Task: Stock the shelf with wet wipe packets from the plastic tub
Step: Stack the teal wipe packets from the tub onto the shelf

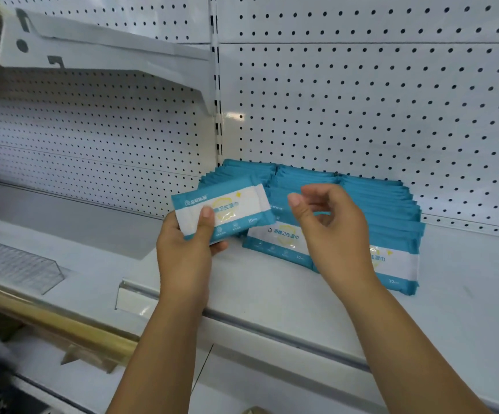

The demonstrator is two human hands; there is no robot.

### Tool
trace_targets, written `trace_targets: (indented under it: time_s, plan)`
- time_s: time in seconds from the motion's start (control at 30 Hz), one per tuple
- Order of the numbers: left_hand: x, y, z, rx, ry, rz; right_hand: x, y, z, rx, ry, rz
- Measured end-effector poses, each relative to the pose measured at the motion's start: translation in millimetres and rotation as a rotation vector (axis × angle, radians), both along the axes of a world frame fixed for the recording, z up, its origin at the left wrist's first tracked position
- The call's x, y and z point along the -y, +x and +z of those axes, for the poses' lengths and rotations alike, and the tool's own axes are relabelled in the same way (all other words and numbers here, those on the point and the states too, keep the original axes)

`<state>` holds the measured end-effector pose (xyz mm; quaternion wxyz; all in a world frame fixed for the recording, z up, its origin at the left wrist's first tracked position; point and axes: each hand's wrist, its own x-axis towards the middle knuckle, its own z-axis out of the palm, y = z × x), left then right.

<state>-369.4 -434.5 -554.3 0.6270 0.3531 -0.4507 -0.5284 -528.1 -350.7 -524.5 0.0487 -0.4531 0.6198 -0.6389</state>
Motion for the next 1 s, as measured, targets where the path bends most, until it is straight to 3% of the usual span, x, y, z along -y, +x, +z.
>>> trace_targets:
  time_s: [0.13, 0.4, 0.53, 0.73, 0.87, 1.0]
  plan:
    - [-4.2, -3.8, -2.0, 0.095, -0.032, -0.088, 4.6, 11.8, -6.9, 0.088, 0.095, 0.186]
    - [11.2, 13.1, -3.7, 0.209, -0.056, -0.109, 17.4, 15.6, -14.9, 0.106, 0.143, 0.249]
    - [39.1, 31.4, -0.7, 0.307, -0.063, -0.020, 19.7, 8.0, -21.5, -0.098, 0.239, 0.141]
    - [78.4, 36.9, -2.9, 0.530, -0.131, 0.053, 20.2, -2.9, -23.7, -0.620, 0.379, -0.124]
    - [103.5, 29.9, -10.8, 0.742, -0.193, 0.094, 18.8, -9.6, -23.8, -0.712, 0.561, -0.183]
    - [115.4, 20.5, -14.8, 1.110, -0.272, 0.125, 24.4, -10.5, -24.9, -0.702, 0.607, -0.195]
